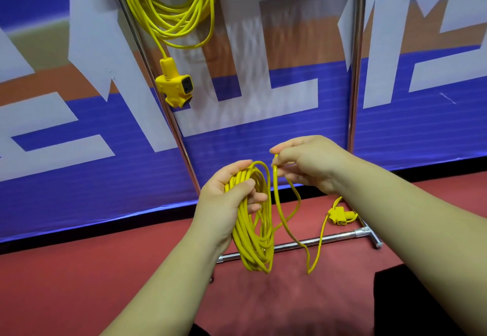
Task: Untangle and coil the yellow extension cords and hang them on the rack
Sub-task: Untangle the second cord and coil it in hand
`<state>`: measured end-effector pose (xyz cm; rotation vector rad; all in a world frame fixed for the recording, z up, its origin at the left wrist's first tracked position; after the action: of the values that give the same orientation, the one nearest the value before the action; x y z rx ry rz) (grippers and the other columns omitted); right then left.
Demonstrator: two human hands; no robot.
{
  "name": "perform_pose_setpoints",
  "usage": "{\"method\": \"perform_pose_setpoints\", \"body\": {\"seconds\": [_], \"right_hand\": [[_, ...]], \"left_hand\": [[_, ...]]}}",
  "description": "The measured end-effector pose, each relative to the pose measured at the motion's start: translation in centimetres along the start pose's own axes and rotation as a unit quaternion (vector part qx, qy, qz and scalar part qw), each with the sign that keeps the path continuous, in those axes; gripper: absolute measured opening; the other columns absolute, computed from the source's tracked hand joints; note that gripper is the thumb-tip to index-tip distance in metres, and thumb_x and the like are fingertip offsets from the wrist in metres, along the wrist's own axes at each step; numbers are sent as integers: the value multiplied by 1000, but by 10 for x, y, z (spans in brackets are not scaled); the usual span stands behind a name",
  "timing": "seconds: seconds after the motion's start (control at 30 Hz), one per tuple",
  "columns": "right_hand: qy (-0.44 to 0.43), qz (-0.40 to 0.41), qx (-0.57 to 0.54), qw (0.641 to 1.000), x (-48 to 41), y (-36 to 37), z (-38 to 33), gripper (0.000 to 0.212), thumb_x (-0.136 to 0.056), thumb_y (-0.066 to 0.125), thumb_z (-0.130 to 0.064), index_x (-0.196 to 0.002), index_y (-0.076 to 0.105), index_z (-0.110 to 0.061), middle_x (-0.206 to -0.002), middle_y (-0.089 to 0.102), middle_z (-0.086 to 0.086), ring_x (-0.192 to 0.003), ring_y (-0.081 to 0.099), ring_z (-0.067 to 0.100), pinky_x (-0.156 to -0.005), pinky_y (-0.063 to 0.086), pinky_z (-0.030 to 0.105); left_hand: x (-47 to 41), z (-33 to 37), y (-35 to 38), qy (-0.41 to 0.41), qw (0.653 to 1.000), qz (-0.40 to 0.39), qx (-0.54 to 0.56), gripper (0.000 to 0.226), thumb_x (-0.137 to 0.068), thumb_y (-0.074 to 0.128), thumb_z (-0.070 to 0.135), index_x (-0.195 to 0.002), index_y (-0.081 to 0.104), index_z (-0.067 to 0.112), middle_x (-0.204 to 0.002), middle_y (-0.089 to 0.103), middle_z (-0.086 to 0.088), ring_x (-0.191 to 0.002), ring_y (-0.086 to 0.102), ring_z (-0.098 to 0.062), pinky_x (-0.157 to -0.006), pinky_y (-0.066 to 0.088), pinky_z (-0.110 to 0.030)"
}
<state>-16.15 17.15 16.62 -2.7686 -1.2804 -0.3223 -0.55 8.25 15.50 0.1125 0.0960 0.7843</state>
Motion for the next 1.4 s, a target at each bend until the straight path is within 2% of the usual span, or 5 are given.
{"method": "perform_pose_setpoints", "body": {"seconds": [0.2, 0.33, 0.67, 1.2, 1.4], "right_hand": [[46, -39, -92, 994, -5, 15, 3, 13, -88, 70, -5, -100, 72, -9, -72, 76, 2, -73, 76, 14, -61, 56, 19], [35, -60, -99, 993, -8, 23, 4, 11, -89, 69, -5, -100, 71, -7, -76, 77, 5, -73, 75, 14, -59, 56, 20], [-136, -27, 211, 968, -18, 4, -4, 8, -88, 72, -17, -93, 78, -18, -83, 76, 11, -80, 74, 24, -81, 62, 37], [-248, 23, 343, 906, -19, 13, -9, 9, -86, 75, -28, -77, 71, -25, -65, 72, -8, -60, 68, 3, -68, 56, 29], [-314, 84, 356, 876, -13, 19, -19, 10, -92, 66, -33, -83, 64, -29, -71, 68, -12, -64, 62, 1, -63, 49, 26]], "left_hand": [[-5, -5, 0, 6, 1000, 20, -4, 35, -96, 55, -4, -121, 67, 18, -83, 69, -14, -92, 73, -41, -83, 61, -45], [-5, -6, 4, 0, 1000, 0, -5, 34, -100, 51, -1, -124, 63, 19, -97, 71, -25, -72, 74, -34, -75, 61, -49], [-1, 3, 1, -1, 999, -13, 45, 25, -99, 57, 9, -121, 66, 17, -75, 61, -12, -48, 53, -20, -48, 51, -30], [8, 19, 5, -3, 993, -75, 90, 46, -77, 66, 3, -120, 70, 20, -67, 52, -11, -41, 47, -17, -42, 47, -28], [9, 19, 5, -34, 989, -112, 89, 39, -89, 60, -5, -120, 68, 19, -67, 57, -9, -52, 65, -23, -57, 60, -37]]}}
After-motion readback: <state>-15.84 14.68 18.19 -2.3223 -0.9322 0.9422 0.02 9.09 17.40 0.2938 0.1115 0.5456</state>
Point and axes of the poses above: each hand's wrist, its own x-axis away from the middle knuckle, its own y-axis out of the palm, z = x × y, the point moved 8 cm from there along -x, towards the middle knuckle
